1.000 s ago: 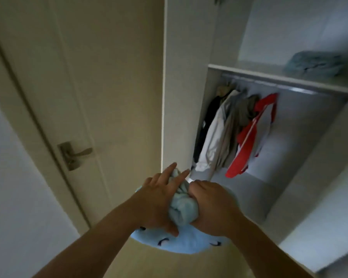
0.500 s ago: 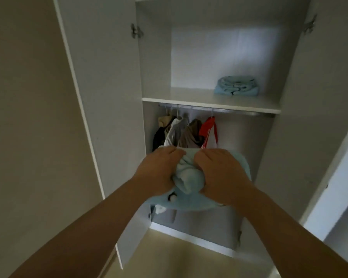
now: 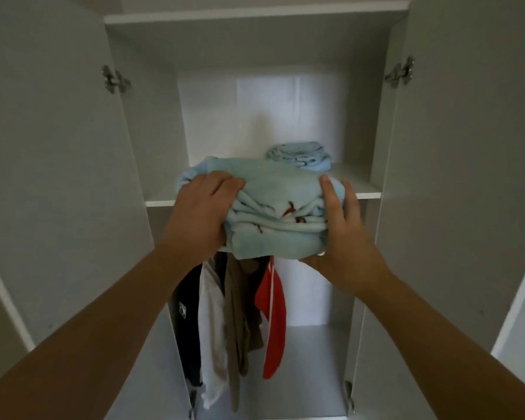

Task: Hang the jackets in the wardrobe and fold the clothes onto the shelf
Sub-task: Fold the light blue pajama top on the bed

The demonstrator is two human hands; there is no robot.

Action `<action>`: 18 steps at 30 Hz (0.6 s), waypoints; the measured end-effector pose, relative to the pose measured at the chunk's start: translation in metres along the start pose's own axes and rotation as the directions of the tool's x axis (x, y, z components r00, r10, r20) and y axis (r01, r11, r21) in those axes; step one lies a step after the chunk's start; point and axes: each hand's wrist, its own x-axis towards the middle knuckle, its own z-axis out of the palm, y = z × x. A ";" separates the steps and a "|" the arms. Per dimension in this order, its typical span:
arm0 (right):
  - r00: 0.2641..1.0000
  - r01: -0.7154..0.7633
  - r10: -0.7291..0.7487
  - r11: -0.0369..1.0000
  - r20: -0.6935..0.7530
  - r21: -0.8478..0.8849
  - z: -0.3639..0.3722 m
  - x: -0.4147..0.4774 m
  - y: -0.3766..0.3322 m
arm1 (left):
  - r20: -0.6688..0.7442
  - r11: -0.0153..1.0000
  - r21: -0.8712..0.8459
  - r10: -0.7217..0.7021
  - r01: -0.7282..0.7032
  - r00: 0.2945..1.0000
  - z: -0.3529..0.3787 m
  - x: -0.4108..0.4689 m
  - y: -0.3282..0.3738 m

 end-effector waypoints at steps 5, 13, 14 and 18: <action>0.989 -0.025 0.020 0.999 -0.149 -0.028 0.031 0.037 0.038 | -0.087 0.997 0.042 0.064 -0.060 0.994 0.063 0.033 -0.037; 0.973 -0.094 0.070 0.990 -0.221 -0.101 0.071 0.137 0.135 | -0.083 0.994 0.071 0.084 -0.078 0.993 0.179 0.128 -0.096; 0.971 -0.107 0.078 0.987 -0.224 -0.121 0.075 0.153 0.146 | -0.083 0.993 0.078 0.096 -0.089 0.992 0.192 0.143 -0.104; 0.965 -0.085 0.029 0.975 -0.260 -0.207 0.088 0.214 0.190 | -0.088 0.987 0.103 0.132 -0.122 0.987 0.244 0.192 -0.141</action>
